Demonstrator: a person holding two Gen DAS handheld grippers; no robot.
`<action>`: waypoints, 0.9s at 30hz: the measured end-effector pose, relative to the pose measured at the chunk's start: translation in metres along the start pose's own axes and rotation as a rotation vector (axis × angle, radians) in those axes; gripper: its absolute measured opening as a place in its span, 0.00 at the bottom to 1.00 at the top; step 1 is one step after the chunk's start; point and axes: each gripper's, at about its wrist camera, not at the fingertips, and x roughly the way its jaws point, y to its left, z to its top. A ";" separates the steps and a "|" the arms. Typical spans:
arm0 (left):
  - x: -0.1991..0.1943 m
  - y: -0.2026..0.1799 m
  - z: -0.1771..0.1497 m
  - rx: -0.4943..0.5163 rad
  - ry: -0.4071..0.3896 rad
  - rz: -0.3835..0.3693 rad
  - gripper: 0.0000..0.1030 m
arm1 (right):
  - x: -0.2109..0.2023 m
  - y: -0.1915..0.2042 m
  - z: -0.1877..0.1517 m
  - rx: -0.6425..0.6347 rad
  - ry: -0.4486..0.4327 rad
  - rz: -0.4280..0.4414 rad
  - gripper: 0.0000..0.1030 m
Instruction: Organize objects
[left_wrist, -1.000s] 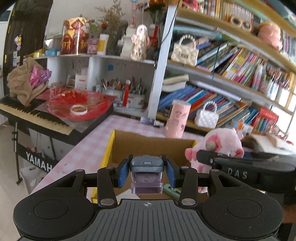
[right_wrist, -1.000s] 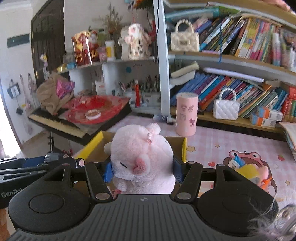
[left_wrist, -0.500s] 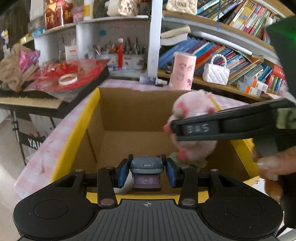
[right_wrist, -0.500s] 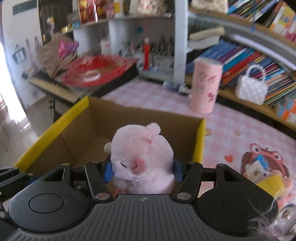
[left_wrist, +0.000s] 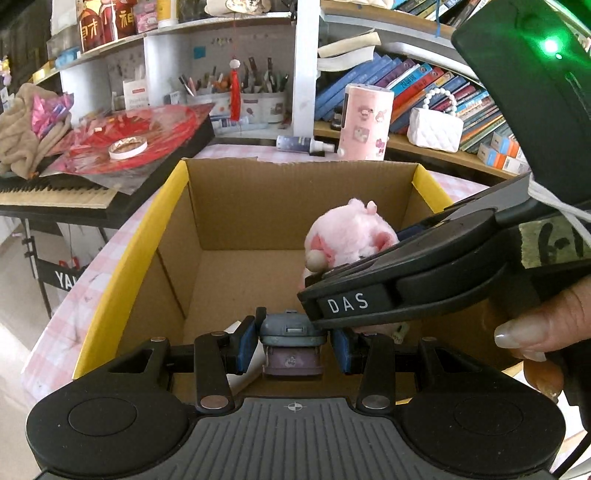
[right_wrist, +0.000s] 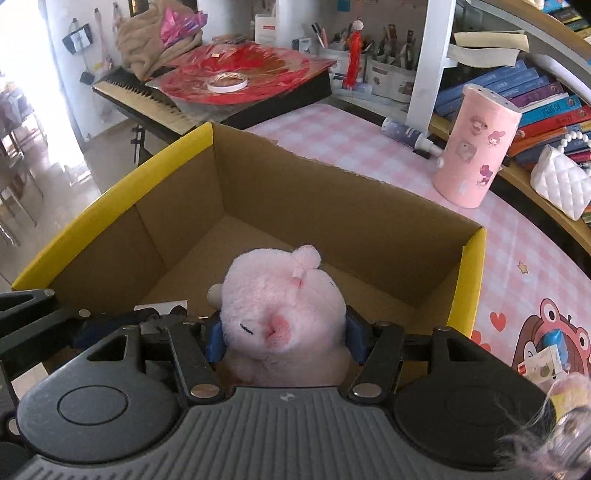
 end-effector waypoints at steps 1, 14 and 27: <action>0.000 0.000 0.000 0.000 -0.002 0.002 0.40 | 0.000 0.000 0.000 -0.001 0.004 0.000 0.59; -0.046 0.011 0.002 -0.046 -0.146 0.035 0.67 | -0.058 0.006 0.001 0.063 -0.198 0.003 0.77; -0.114 0.027 -0.020 -0.086 -0.288 0.092 0.84 | -0.146 0.034 -0.047 0.154 -0.459 -0.181 0.78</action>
